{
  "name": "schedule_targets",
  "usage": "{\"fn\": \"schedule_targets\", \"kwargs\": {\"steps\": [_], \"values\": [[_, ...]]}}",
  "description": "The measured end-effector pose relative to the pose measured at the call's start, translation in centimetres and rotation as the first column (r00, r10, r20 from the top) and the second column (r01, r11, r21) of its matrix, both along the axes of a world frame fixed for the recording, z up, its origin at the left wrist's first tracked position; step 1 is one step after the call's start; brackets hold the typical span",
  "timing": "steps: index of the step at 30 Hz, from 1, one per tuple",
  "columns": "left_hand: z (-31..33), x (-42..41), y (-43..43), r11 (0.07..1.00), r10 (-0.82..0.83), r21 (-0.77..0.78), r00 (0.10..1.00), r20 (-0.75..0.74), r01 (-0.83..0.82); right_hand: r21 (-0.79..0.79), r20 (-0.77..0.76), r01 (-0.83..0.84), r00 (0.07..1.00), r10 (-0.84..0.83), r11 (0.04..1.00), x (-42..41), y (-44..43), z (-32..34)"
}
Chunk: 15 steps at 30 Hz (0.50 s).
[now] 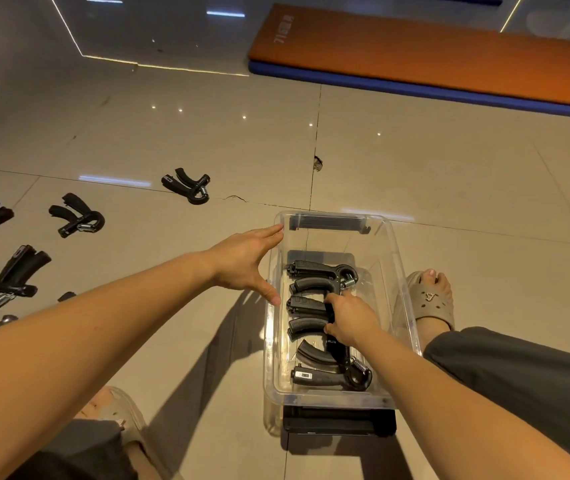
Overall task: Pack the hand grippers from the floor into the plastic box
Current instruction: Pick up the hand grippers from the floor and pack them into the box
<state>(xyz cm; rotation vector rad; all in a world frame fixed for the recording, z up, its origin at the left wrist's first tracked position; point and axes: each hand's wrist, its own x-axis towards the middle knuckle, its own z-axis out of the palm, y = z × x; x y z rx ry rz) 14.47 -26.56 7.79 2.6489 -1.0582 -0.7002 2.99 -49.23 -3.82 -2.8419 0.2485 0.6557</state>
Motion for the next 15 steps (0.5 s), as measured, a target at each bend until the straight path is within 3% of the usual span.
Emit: {"fn": "schedule_targets", "kwargs": {"steps": [4,9,15], "values": [[1.2,-1.3,0.2,0.999,0.045,0.012,0.998,0.053,-0.046,0.024,0.131,0.025,0.991,-0.028,0.999,1.0,0.9,3.2],[5.7,-2.7,3.1,0.976,0.22,-0.016,0.975,0.031,-0.219,0.274,0.412,0.124,0.881,-0.233,0.954,3.7,3.8,10.8],[13.2,-5.7,10.7,0.903,0.43,-0.032,0.901,0.061,-0.429,0.367,0.523,-0.056,0.838,-0.156,0.929,4.9,11.6,18.3]]}}
